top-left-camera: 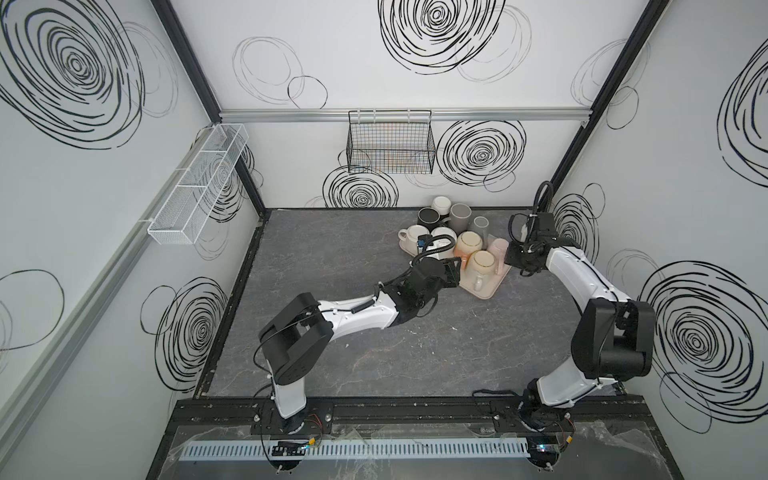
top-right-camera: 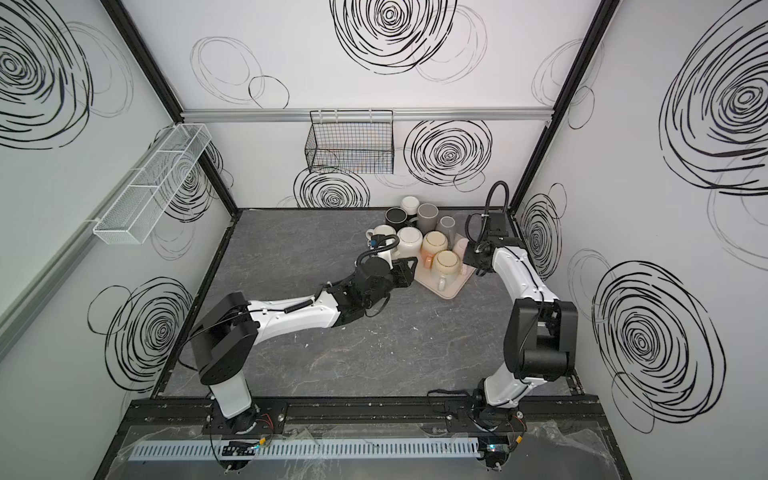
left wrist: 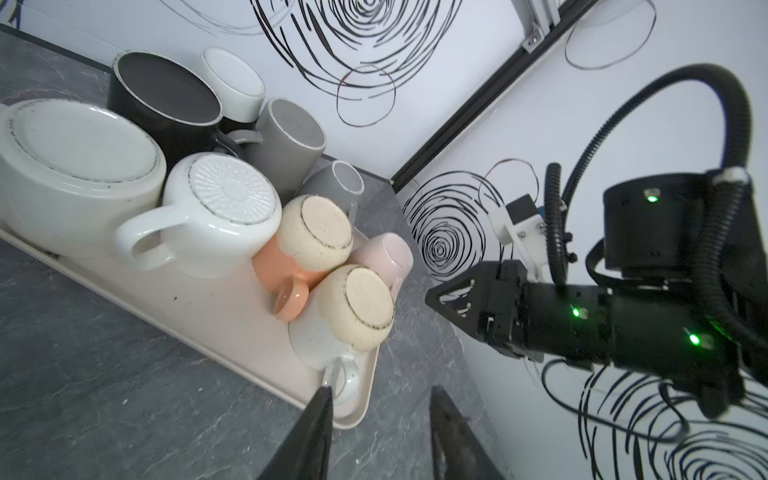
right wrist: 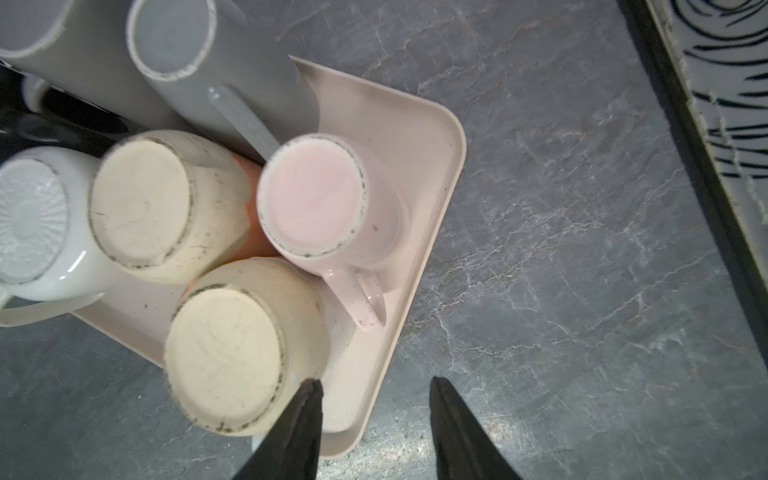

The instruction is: Turn the mug right side up

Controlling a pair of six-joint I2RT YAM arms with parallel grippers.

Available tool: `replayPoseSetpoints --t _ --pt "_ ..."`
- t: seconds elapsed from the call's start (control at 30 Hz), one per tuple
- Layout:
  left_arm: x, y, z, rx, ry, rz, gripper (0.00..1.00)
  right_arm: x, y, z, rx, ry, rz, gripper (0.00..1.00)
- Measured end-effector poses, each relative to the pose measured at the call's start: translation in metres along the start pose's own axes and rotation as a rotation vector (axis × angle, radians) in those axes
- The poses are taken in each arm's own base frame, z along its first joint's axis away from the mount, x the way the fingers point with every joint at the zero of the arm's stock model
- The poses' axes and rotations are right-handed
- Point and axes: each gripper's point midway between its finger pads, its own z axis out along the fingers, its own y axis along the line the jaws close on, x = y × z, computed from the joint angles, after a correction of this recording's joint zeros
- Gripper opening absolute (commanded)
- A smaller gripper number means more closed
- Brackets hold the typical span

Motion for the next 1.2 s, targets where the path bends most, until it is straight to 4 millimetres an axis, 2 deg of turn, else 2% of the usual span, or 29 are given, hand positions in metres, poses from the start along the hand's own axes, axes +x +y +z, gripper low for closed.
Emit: replayPoseSetpoints --t 0.1,0.3,0.6,0.77,0.93,1.03,1.2 --pt "0.011 0.003 -0.005 -0.018 0.044 0.056 0.44 -0.004 0.001 0.010 -0.007 0.006 0.001 0.49" --pt "0.023 0.014 -0.015 -0.057 0.094 0.128 0.46 -0.029 0.008 0.038 -0.007 0.027 -0.019 0.52" --pt "0.028 0.021 -0.018 -0.074 0.115 0.161 0.48 -0.016 0.004 0.055 0.013 0.072 -0.034 0.53" --pt "0.028 0.021 -0.018 -0.074 0.115 0.167 0.49 -0.009 0.001 0.064 0.045 0.091 -0.053 0.51" --pt "0.028 0.022 -0.018 -0.079 0.113 0.173 0.50 0.000 -0.004 0.078 0.097 0.120 -0.081 0.38" --pt "0.027 0.023 -0.018 -0.083 0.110 0.177 0.50 0.005 -0.007 0.084 0.128 0.131 -0.103 0.27" --pt "0.031 0.029 -0.019 -0.100 0.120 0.189 0.51 0.005 -0.005 0.083 0.168 0.121 -0.158 0.08"
